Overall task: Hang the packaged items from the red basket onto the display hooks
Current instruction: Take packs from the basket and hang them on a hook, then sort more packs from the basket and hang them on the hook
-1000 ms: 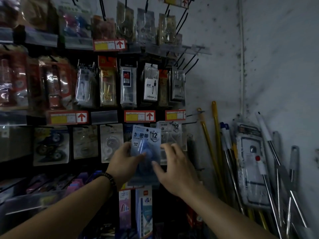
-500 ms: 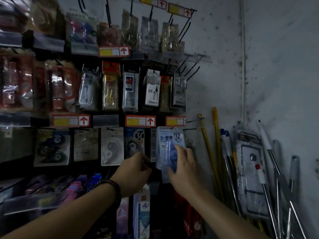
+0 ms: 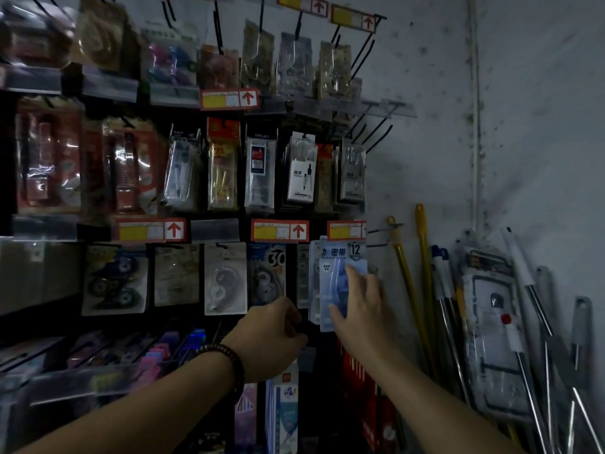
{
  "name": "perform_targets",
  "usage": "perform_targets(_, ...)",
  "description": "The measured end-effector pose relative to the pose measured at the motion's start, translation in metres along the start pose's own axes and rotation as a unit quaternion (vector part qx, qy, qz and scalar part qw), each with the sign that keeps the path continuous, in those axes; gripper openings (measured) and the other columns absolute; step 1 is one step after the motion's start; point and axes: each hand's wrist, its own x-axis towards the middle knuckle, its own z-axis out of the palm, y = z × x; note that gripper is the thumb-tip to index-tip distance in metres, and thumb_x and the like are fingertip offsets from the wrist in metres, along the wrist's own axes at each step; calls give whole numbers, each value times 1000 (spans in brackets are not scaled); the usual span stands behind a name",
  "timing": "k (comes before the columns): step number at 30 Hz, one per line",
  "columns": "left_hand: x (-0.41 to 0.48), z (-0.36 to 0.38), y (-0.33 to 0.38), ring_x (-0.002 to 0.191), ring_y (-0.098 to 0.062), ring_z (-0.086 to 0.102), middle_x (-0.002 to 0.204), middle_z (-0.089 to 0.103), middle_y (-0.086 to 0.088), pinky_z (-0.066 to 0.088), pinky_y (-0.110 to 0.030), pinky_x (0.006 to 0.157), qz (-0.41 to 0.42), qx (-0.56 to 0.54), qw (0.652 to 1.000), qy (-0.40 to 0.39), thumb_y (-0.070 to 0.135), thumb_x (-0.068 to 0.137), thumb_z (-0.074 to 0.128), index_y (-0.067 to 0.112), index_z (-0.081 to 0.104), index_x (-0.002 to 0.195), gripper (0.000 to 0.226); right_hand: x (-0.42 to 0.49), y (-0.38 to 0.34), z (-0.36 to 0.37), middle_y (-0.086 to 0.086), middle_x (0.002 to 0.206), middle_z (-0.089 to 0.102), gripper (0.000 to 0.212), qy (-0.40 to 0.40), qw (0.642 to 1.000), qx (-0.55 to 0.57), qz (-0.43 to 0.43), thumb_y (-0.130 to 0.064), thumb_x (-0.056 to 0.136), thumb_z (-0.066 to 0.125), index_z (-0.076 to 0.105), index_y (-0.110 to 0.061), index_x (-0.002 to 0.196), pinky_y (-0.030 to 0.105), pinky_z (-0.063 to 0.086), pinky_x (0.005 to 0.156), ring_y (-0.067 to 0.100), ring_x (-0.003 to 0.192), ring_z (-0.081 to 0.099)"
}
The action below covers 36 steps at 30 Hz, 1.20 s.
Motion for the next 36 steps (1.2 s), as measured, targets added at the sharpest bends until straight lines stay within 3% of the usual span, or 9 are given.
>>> perform_targets(5,4,2,-4,98,-5,66,107,68,13,55,-19,79,-4,-23,1000,-10,39,96,75,29,61,114,25,-1,0,3,5,145,32,85,15,1000,-13,-2,-46,99,65,12,-31,163,37,57,88,22,121,51)
perform_targets(9,2,10,-5,84,-1,67,106,67,14,53,-12,64,-4,-36,999,-24,40,96,74,29,61,115,26,5,-2,-1,5,149,30,82,-25,999,-41,-2,-51,102,58,10,-28,164,36,56,89,22,124,52)
perform_targets(15,-1,12,-9,83,3,63,106,67,15,46,-8,61,1,-8,999,-35,43,97,72,29,61,115,25,12,-7,-4,10,157,31,83,-82,994,-69,21,-44,102,61,9,-27,165,38,54,96,25,133,49)
perform_targets(22,-28,9,-25,92,-3,65,108,69,13,55,-19,78,-2,-19,999,-42,45,97,71,28,66,108,21,3,-19,-9,16,158,30,81,-152,984,-81,43,-37,100,64,16,-28,165,45,55,99,34,134,51)
perform_targets(24,-46,12,-36,86,-5,67,110,70,9,56,-19,73,-27,-58,997,-53,44,97,72,24,67,108,24,-8,-28,-16,13,155,34,75,-158,983,-87,37,-39,101,59,21,-26,163,45,55,97,34,131,52)
perform_targets(27,-84,22,-57,92,-3,64,110,69,11,54,-19,79,-44,-55,996,-61,36,98,72,28,65,104,12,-33,-46,-24,7,144,40,56,-169,984,-61,7,-30,100,61,35,-26,149,46,57,88,32,120,55)
perform_targets(32,-185,59,-94,78,9,60,91,67,19,44,-5,67,-60,-35,995,-73,38,93,75,32,66,97,12,-101,-94,-32,4,135,45,46,-226,971,14,-74,-21,98,64,47,-24,141,44,55,88,29,116,58)
perform_targets(34,-230,75,-113,84,4,63,93,67,19,45,-8,70,-71,-22,993,-86,40,94,74,35,63,100,14,-141,-115,-28,5,136,48,43,-253,961,43,-102,-24,98,66,50,-23,138,46,55,91,29,120,57)
perform_targets(36,-275,88,-134,93,-8,69,99,71,15,55,-25,78,-95,-10,991,-98,41,93,73,36,61,102,15,-186,-131,-21,4,136,50,44,-301,944,53,-124,-28,99,66,50,-24,140,49,54,93,29,122,55)
